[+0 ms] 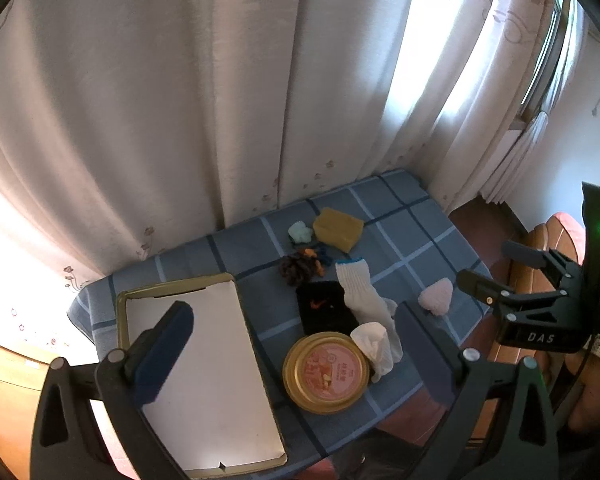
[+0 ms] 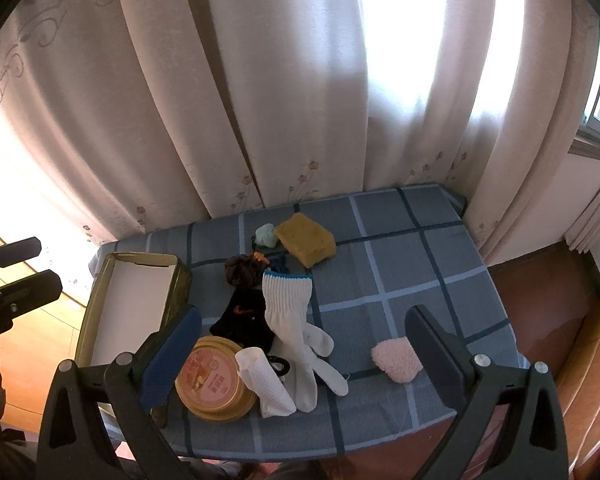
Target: Organize soft objects
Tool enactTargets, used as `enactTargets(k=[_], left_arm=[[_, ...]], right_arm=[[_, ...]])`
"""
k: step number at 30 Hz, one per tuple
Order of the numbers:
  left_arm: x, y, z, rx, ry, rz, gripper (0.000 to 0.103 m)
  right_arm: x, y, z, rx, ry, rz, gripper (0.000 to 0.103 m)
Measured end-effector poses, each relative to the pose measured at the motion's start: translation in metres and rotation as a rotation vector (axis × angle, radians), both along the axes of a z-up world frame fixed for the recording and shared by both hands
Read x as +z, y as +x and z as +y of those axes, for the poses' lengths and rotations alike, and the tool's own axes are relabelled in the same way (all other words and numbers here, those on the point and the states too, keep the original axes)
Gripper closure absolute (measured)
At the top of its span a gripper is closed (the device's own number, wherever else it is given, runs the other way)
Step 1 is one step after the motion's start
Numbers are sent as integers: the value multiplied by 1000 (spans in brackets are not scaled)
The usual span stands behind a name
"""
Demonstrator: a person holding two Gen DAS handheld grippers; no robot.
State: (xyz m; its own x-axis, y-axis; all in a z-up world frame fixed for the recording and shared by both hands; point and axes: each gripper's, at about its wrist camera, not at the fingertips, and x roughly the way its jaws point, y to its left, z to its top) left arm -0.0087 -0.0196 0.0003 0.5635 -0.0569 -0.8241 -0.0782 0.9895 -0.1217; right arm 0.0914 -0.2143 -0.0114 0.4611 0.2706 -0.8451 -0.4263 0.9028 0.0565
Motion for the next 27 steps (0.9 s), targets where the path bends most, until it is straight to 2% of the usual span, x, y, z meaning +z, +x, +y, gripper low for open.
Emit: enactTargets(k=[27], left_arm=[[-6, -2, -10, -12, 7, 11, 1]], right_arm=[[-7, -1, -5, -3, 4, 19, 1]])
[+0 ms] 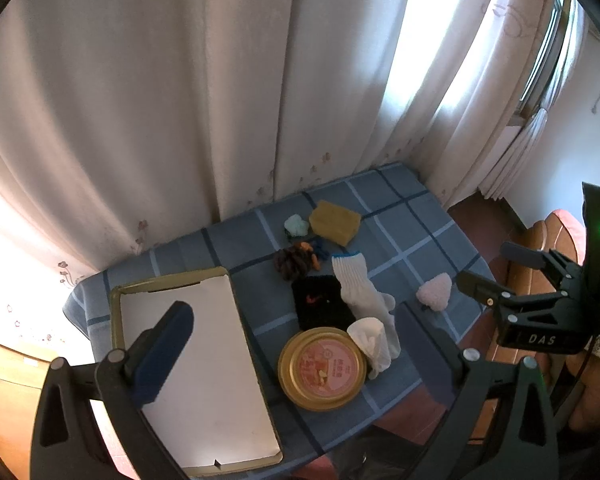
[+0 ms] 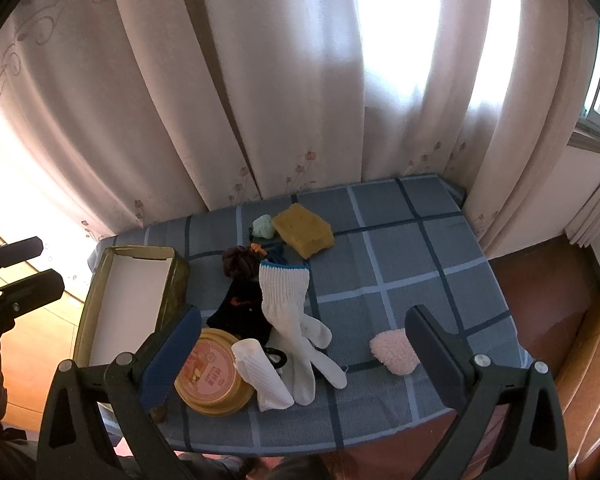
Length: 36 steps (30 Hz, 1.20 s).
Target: Organize soft objects
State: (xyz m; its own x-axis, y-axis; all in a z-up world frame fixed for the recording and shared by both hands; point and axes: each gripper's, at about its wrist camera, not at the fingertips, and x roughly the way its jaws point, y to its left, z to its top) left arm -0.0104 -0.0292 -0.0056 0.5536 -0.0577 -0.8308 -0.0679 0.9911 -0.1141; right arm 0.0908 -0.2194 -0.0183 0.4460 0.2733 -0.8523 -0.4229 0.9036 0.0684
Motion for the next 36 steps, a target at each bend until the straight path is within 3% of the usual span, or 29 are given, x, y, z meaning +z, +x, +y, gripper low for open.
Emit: enactTargets(k=[24, 36], left_arm=[[-15, 11, -4, -9, -5, 42, 1], [-41, 30, -15, -35, -12, 122, 1]], right_arm=[[-15, 8, -5, -9, -7, 39, 1], [-36, 21, -18, -30, -19, 95, 1]])
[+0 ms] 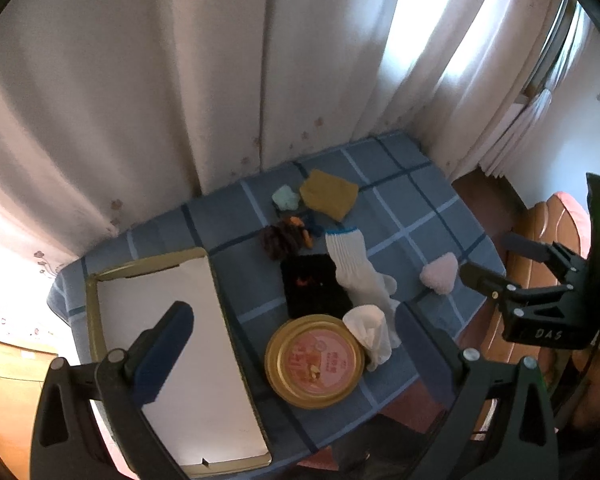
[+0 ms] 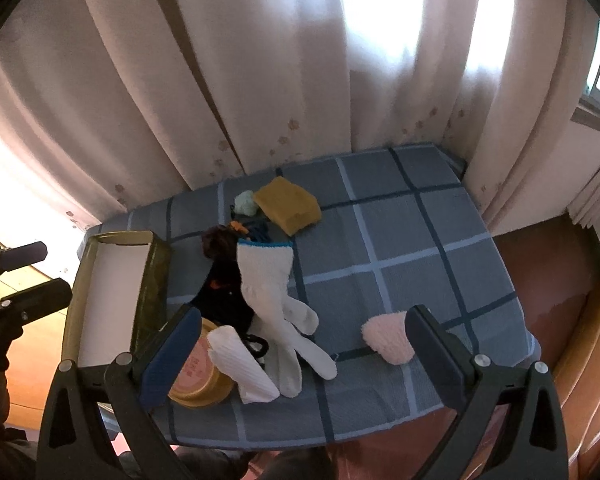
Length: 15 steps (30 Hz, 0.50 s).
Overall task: Organize soft objects
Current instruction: 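Grasp the white sock with the left gripper while the right gripper approaches the pink pad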
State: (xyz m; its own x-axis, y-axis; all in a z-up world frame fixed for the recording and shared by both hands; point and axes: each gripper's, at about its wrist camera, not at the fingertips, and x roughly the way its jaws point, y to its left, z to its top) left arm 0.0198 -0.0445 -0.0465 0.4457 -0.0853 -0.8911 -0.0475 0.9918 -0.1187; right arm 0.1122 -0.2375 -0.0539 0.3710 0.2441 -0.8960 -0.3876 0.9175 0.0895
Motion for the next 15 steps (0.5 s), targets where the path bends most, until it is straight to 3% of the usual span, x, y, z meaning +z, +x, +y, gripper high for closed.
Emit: enactTargets(k=[8, 15], left_arm=[[-37, 13, -31, -93, 22, 94, 4], [-70, 24, -61, -178, 11, 181, 14]], right_arm=[[-33, 7, -37, -75, -11, 61, 1], [-66, 15, -68, -128, -27, 121, 1]])
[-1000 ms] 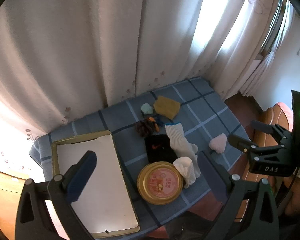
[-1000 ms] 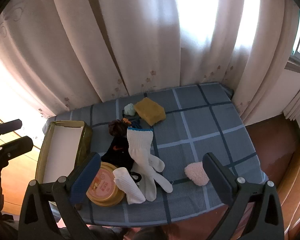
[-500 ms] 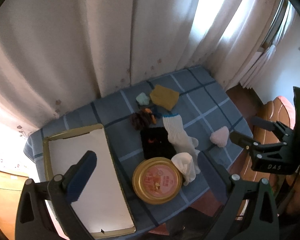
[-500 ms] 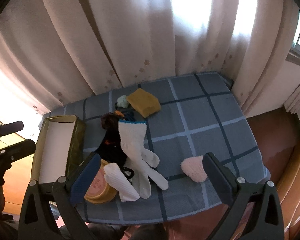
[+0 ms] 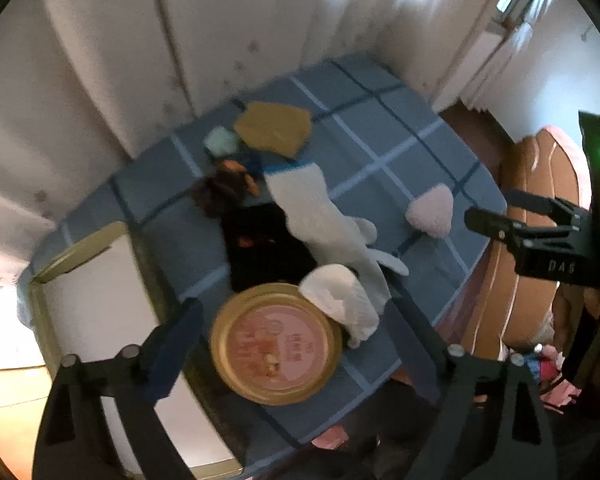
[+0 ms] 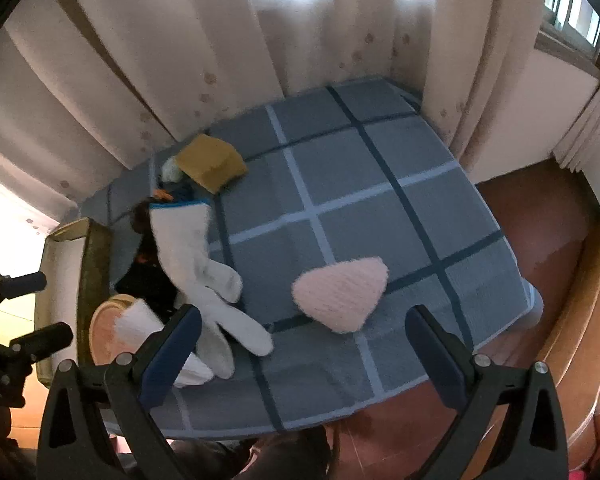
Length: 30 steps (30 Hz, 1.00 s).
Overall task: Organize soft objects
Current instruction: 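Grasp the white sock with the left gripper while the right gripper approaches the pink pad, then grasp the pink fluffy pad with the right gripper while the left holds the sock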
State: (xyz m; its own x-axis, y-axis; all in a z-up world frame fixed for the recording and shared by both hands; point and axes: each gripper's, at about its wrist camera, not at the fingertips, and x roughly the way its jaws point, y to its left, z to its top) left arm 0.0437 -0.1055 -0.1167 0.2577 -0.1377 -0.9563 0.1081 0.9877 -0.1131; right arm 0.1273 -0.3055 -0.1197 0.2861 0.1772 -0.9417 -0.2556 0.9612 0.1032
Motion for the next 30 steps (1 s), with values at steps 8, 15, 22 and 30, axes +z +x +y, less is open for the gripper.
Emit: enactTargets(k=[8, 15, 22, 30], left_arm=[[-37, 12, -36, -74, -40, 87, 34], [-58, 21, -48, -83, -51, 134, 59], [-74, 29, -48, -70, -69, 164, 96], [-49, 32, -44, -56, -125, 86, 101]], right_arm=[[-24, 9, -16, 1, -28, 47, 1], [-31, 17, -25, 8, -40, 63, 1], [-44, 27, -27, 15, -29, 75, 1], [-59, 36, -29, 0, 20, 94, 1]])
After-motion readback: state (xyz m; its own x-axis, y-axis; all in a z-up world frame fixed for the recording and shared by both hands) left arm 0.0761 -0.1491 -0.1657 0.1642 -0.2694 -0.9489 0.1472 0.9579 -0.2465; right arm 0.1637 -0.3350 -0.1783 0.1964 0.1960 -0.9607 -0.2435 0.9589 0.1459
